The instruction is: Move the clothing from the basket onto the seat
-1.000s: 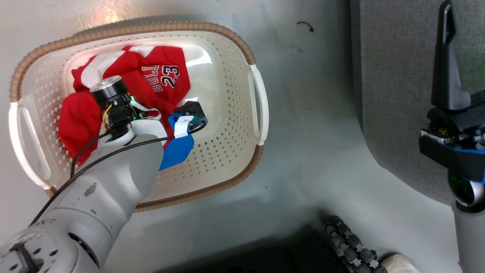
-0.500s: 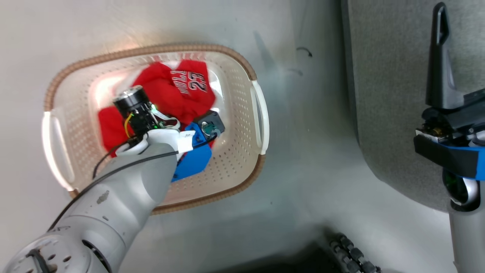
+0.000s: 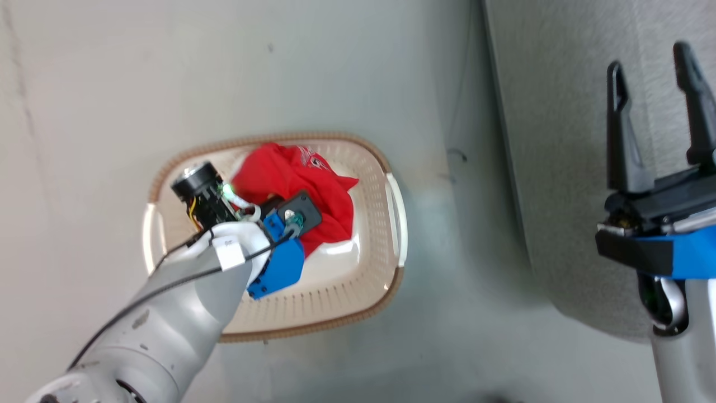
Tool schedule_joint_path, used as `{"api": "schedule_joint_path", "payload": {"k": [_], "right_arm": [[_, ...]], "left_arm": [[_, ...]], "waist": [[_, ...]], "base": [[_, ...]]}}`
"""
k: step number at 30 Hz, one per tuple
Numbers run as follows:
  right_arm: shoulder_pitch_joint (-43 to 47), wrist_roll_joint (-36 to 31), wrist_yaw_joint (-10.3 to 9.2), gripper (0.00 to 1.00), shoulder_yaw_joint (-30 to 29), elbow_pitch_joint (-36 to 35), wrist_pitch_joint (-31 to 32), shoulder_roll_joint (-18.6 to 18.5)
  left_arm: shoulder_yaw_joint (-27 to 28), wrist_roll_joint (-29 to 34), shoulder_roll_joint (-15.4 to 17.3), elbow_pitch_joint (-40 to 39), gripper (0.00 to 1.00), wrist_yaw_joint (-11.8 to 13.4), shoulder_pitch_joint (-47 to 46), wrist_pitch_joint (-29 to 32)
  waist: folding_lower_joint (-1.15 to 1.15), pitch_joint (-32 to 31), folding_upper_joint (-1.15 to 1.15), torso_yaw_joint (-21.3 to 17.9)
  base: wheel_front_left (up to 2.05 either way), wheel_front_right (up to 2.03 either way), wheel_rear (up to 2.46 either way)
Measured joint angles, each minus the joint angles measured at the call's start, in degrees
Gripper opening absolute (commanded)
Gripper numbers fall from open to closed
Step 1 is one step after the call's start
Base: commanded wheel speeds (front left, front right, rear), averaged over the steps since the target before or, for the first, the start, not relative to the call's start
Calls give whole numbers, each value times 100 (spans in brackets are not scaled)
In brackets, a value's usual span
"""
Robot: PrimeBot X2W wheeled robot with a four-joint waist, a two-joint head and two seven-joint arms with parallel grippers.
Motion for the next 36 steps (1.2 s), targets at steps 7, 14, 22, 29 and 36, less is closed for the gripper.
{"api": "schedule_joint_path", "payload": {"k": [7, 14, 22, 29, 36], "right_arm": [[355, -36, 1, 100, -51, 201, -1, 42], [647, -51, 0, 100, -70, 366, 0, 90], [1074, -102, 0, 100, -129, 568, -1, 194], [1452, -135, 1, 100, -151, 681, -1, 274], [1732, -151, 0, 100, -174, 725, -1, 336]], "left_arm": [[222, -385, -114, 11, 0, -2, 290, -371], [542, -772, -187, -115, 0, 37, 583, -572], [1040, -1012, -34, -1040, 0, 118, 944, -600], [1589, -1059, 300, -1950, 0, 135, 1501, -600], [2213, -1047, 433, -2772, 0, 137, 1922, -600]], "waist": [[0, -801, 0, 130], [-1, -1516, 0, 251], [-2, -2265, 0, 408], [-1, -2892, 0, 507], [-1, -3372, 0, 574]], "base": [[0, 0, 0], [0, 0, 0], [0, 0, 0], [0, 0, 0], [0, 0, 0]]}}
